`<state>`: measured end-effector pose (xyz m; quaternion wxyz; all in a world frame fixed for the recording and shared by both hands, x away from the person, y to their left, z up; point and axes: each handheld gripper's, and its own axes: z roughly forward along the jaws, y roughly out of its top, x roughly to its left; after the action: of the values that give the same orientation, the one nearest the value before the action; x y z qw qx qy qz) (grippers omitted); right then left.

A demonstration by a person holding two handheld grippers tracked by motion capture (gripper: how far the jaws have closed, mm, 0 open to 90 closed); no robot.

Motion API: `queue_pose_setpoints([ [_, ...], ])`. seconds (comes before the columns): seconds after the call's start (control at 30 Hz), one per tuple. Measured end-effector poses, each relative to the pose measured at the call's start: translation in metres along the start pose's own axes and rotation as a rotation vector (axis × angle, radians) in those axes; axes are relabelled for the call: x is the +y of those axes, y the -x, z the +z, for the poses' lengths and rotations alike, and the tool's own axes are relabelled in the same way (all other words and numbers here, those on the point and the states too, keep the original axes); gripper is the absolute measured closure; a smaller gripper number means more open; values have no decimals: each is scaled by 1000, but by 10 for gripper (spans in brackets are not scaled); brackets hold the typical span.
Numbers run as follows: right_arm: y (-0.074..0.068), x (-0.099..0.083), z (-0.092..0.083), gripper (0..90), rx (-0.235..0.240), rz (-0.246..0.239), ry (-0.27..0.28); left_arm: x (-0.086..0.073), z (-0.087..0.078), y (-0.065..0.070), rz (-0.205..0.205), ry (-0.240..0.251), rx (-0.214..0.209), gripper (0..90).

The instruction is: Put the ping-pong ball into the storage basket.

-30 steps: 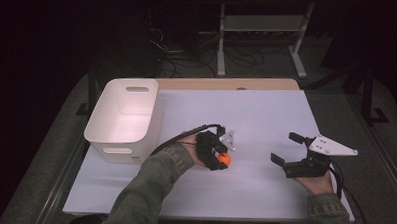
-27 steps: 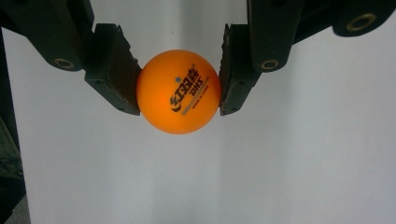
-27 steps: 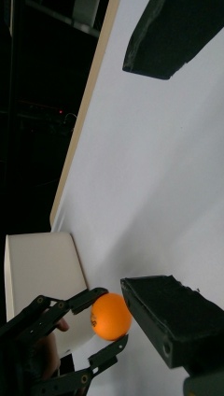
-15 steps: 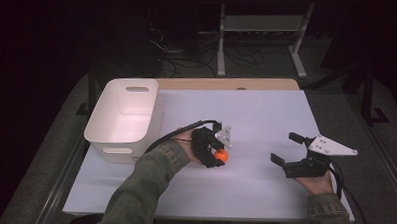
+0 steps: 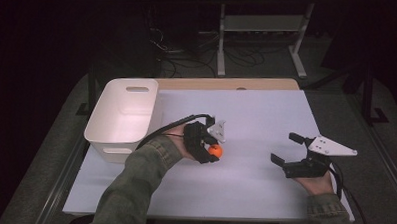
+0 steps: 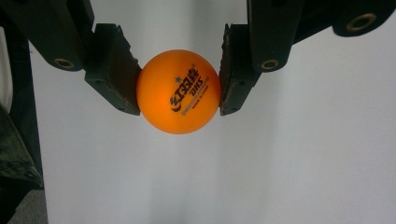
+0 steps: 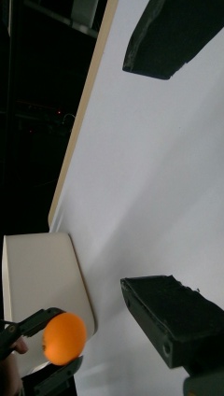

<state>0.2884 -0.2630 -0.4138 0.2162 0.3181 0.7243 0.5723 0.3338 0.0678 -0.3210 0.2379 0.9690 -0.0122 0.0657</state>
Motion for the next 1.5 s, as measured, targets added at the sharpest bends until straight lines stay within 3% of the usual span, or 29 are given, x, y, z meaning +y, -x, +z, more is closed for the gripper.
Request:
queue_pose_setpoints([
  [0.27,0,0,0,0,0,-2,-4,-3,-18,-2,0,2,4,502],
  [0.8,-1,0,1,0,4,-6,-8,-10,-42,-12,-15,-24,51,502],
  [1.5,-1,0,2,0,4,-3,-8,-18,-80,-10,-31,-60,78,501],
])
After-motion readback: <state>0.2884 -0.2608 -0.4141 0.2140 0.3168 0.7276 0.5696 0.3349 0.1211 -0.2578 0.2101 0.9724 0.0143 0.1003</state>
